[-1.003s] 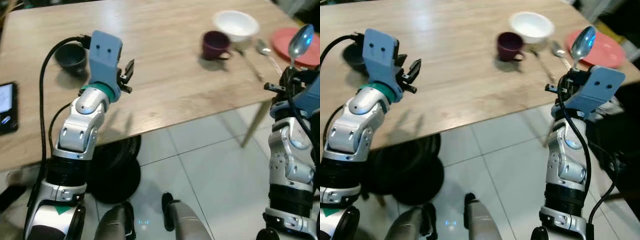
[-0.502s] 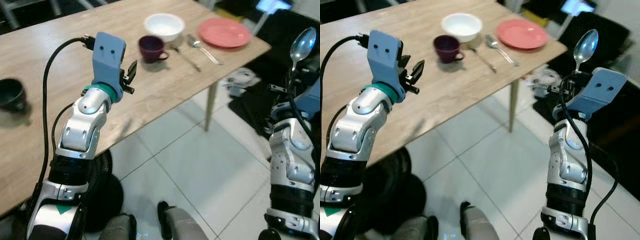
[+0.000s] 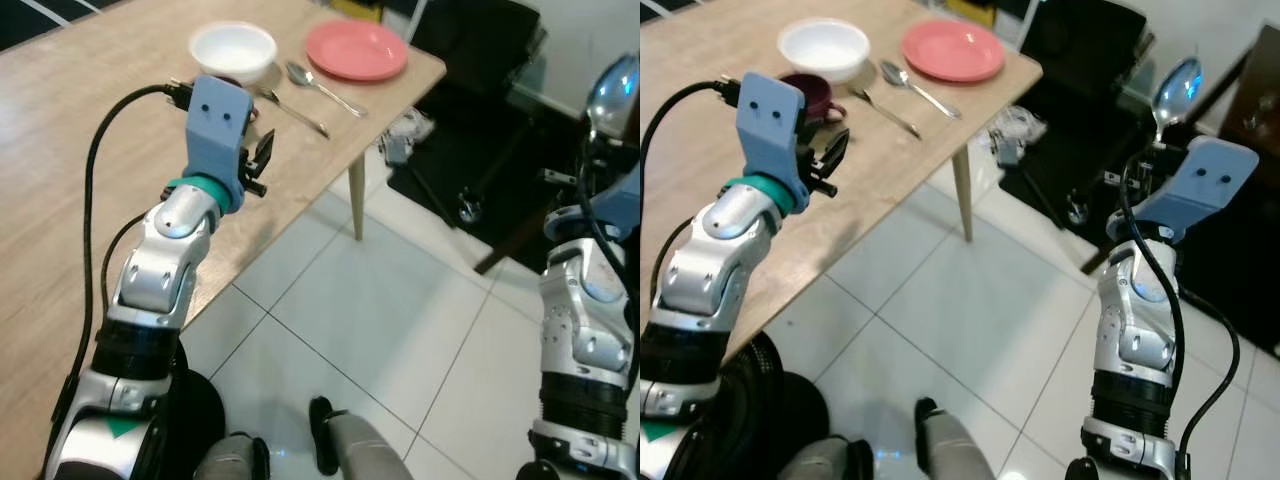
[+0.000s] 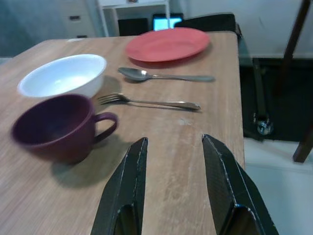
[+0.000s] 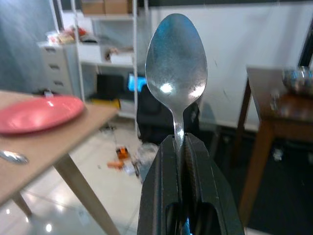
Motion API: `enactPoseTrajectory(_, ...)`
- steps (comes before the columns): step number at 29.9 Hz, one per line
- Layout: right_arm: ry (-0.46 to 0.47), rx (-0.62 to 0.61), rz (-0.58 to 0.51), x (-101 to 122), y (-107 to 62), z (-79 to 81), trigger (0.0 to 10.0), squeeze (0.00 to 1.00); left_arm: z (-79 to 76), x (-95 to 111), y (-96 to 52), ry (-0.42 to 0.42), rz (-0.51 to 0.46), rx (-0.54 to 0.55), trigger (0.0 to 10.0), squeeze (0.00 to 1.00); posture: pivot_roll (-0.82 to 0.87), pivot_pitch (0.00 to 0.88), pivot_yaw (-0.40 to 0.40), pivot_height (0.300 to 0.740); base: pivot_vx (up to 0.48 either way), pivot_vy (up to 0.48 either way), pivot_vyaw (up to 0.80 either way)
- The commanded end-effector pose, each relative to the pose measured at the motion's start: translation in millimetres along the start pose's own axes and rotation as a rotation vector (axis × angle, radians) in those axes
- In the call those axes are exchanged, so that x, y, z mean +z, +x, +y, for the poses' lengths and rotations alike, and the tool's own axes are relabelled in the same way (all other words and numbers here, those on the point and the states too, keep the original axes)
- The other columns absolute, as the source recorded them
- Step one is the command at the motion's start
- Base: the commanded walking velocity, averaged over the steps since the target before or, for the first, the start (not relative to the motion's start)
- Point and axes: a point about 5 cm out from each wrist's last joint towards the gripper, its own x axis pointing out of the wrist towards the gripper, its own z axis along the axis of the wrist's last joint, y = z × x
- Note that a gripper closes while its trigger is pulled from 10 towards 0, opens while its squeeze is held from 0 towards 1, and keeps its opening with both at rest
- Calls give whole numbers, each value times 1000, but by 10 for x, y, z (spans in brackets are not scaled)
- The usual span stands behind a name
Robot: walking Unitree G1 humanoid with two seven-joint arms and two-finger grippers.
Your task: Setting the table
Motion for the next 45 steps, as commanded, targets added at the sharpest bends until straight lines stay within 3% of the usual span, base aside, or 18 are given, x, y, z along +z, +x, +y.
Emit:
enactPoseTrajectory(1, -23, -26, -6, 3, -32, -75, 10000, 0, -90, 47, -5, 28, -34, -39, 10000, 0, 43, 91, 17, 740, 0, 0, -800)
enactPoseTrajectory(10, -45, 12, 4, -45, -175, -9, 10000, 0, -185, 6, -112, 8, -72, -45, 10000, 0, 30, 75, 32, 740, 0, 0, -800)
enactPoseTrajectory(22, -53, 48, 61, -178, -409, 38, 10000, 0, -253, -180, -163, 56, -20, -39, 10000, 0, 1, 53, 53, 740, 0, 0, -800)
enactPoseTrajectory(31, -63, 91, 87, -211, -458, 42, 10000, 0, -159, -226, -122, 14, -5, 34, 10000, 0, -13, 47, 54, 740, 0, 0, -800)
enactPoseTrajectory(34, -69, 97, 90, -207, -403, 8, 10000, 0, -5, -261, -121, 8, 10, 100, 10000, 0, -11, 45, 49, 740, 0, 0, -800)
enactPoseTrajectory(39, -61, 97, 87, -192, -356, 10, 10000, 0, 108, -279, -150, 7, 15, 139, 10000, 0, 7, 48, 29, 740, 0, 0, -800)
enactPoseTrajectory(45, -43, 113, 89, -204, -332, 79, 10000, 0, 147, -291, -186, 16, 16, 157, 10000, 0, 28, 48, 15, 740, 0, 0, -800)
